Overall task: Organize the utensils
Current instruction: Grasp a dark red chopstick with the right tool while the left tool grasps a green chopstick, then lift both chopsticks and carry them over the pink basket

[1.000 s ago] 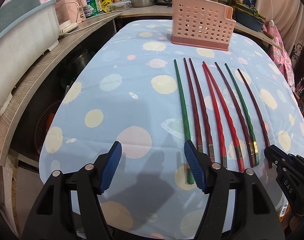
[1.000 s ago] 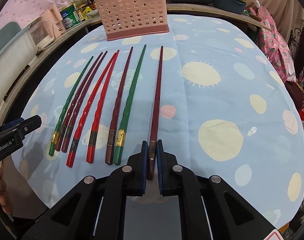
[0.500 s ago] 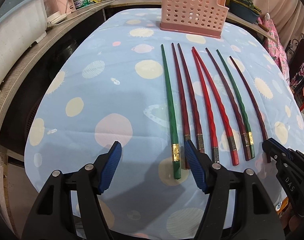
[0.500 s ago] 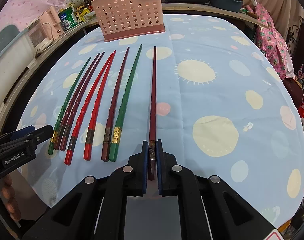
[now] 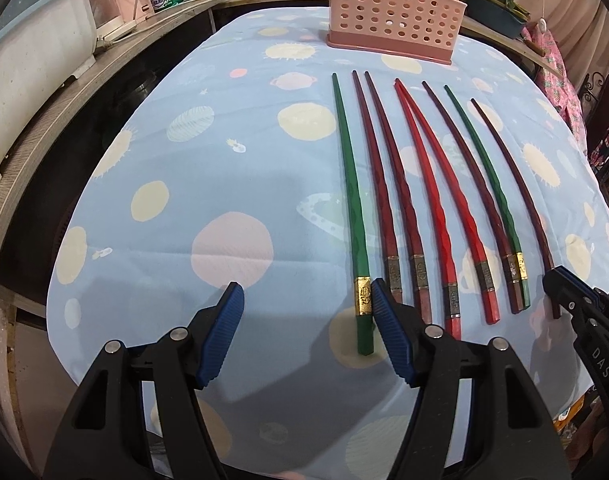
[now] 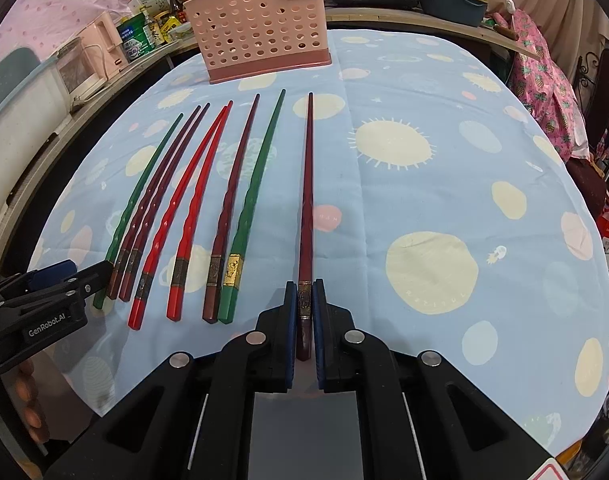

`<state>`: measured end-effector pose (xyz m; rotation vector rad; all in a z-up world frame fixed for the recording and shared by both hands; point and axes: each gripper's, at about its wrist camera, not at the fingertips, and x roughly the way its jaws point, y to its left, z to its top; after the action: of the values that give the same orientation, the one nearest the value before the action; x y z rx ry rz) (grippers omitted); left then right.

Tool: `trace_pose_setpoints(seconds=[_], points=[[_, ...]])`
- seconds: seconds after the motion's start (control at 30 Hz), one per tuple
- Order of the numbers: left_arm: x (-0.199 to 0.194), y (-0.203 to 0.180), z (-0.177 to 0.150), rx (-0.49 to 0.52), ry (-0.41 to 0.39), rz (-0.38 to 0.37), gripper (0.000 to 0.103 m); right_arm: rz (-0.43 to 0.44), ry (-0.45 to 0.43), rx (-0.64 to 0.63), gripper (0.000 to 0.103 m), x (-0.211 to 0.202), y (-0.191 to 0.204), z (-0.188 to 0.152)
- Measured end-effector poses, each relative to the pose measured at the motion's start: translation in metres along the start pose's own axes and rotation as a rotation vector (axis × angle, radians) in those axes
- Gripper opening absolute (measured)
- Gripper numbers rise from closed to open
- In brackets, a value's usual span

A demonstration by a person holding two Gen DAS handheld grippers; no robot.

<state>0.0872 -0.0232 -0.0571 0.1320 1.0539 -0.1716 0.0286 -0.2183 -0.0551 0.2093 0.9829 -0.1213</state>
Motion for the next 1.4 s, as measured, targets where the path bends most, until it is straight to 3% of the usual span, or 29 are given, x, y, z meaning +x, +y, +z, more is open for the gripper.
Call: trace_pose_setpoints(seconds=[0.23,0.43,0.5,0.9,1.4], points=[[-0.002,0.002,0.0,-0.002,-0.001,0.0,0.046,-0.001,0.001,-0.001,0.007,0.0,0.0,0.0],[-0.004,0.005,0.001,-0.01,0.006,-0.005,0.023,0.0,0.002,-0.003,0.007,0.0,0.0,0.0],[-0.004,0.007,0.001,-0.013,0.011,-0.013,0.011,0.004,0.005,-0.001,0.007,-0.001,-0.001,0.0],[-0.023,0.019,0.008,-0.05,-0.01,-0.058,0.008,0.021,-0.009,0.02,0.007,-0.016,-0.007,0.002],[-0.104,0.033,0.059,-0.092,-0.205,-0.107,0.007,0.049,-0.186,0.057,0.007,-0.08,-0.023,0.057]])
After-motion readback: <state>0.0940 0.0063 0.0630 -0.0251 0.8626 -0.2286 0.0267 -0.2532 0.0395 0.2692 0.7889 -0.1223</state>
